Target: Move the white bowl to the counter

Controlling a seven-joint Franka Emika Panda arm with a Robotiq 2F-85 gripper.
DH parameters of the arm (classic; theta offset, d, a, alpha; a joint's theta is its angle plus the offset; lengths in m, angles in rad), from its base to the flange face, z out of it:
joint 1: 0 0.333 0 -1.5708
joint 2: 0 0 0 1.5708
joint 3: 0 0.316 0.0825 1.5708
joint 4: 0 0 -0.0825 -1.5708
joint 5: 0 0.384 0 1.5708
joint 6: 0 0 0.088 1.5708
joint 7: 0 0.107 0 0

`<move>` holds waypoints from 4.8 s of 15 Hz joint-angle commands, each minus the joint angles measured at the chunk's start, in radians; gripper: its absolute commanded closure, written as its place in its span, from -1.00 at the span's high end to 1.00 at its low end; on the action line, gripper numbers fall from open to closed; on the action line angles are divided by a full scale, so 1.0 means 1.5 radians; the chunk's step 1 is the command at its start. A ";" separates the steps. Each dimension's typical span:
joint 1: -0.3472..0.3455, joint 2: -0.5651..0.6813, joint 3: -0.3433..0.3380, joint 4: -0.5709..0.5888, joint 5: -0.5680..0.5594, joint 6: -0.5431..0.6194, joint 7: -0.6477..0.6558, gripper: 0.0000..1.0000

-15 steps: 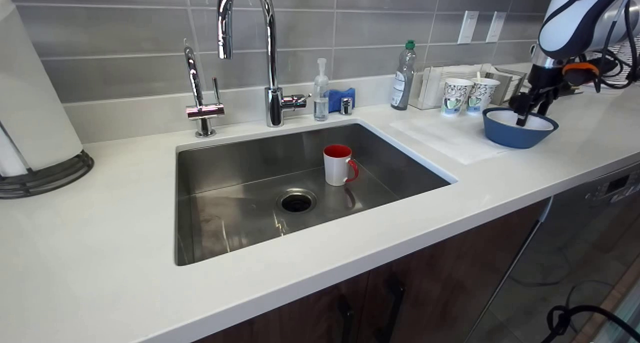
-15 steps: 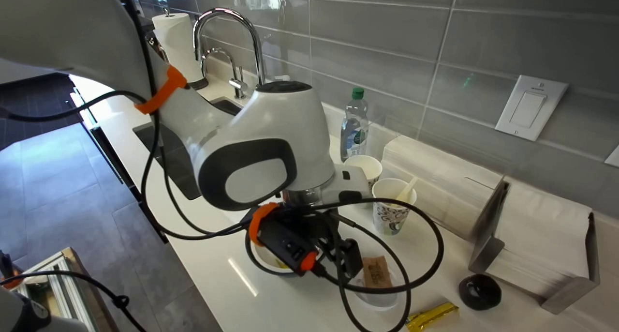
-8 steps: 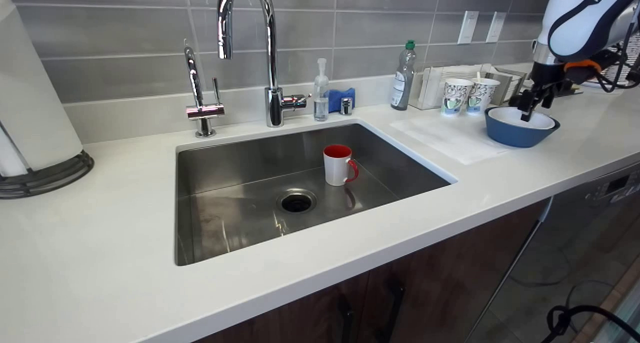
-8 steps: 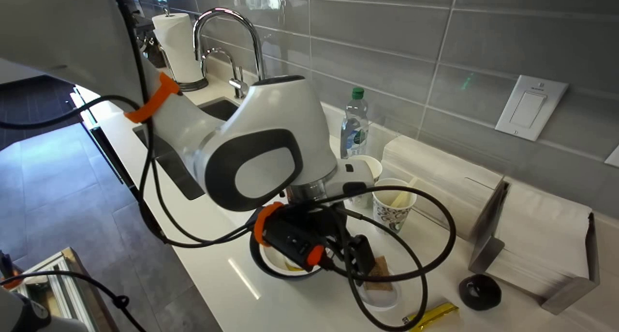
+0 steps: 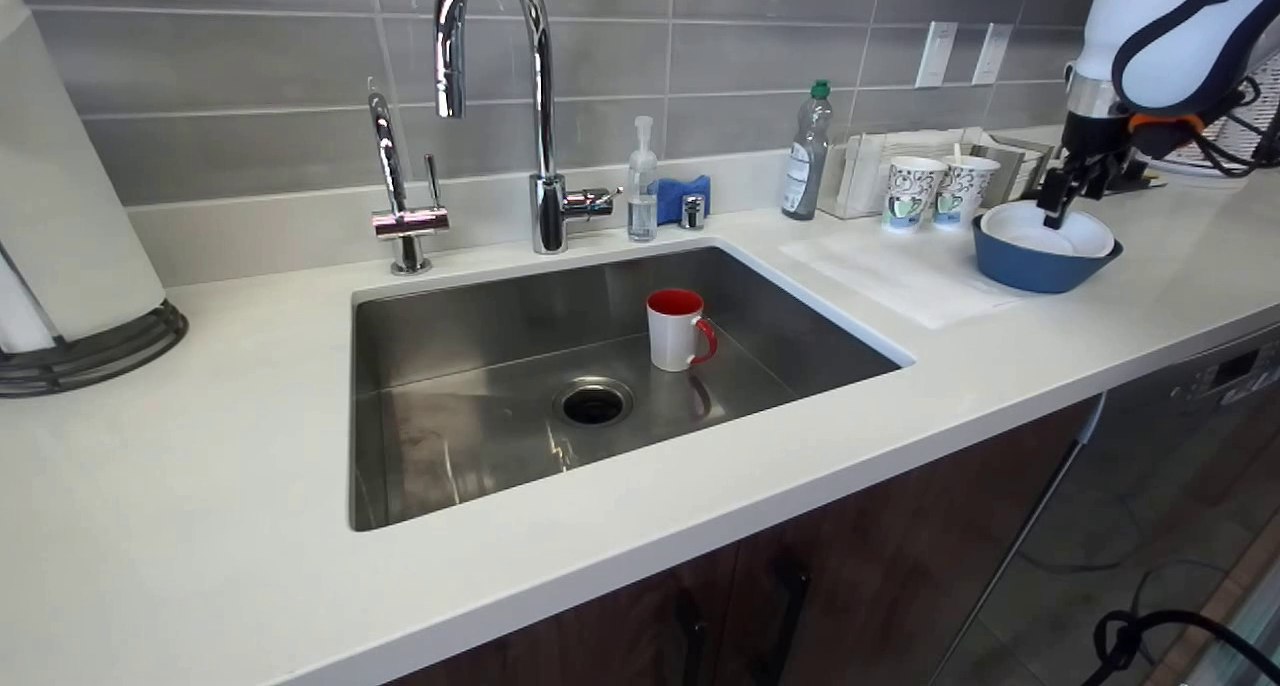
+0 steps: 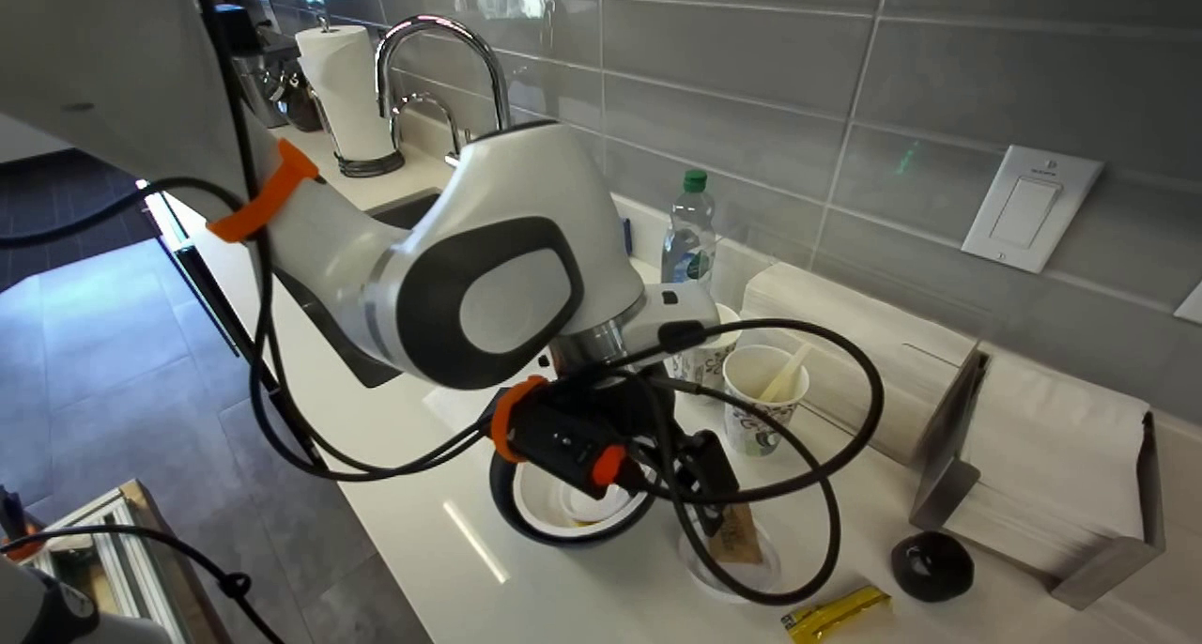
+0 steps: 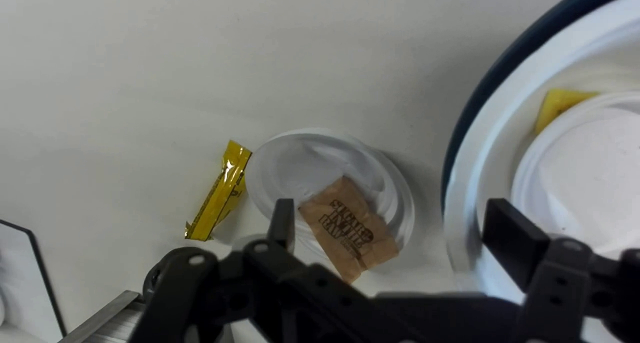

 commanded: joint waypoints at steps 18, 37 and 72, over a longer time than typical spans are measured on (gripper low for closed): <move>-0.005 -0.112 0.052 -0.046 0.014 -0.079 -0.011 -0.95; -0.096 -0.120 -0.022 0.127 0.588 -0.400 -0.330 -0.98; -0.213 0.261 -0.035 0.372 0.872 -0.160 0.456 -0.98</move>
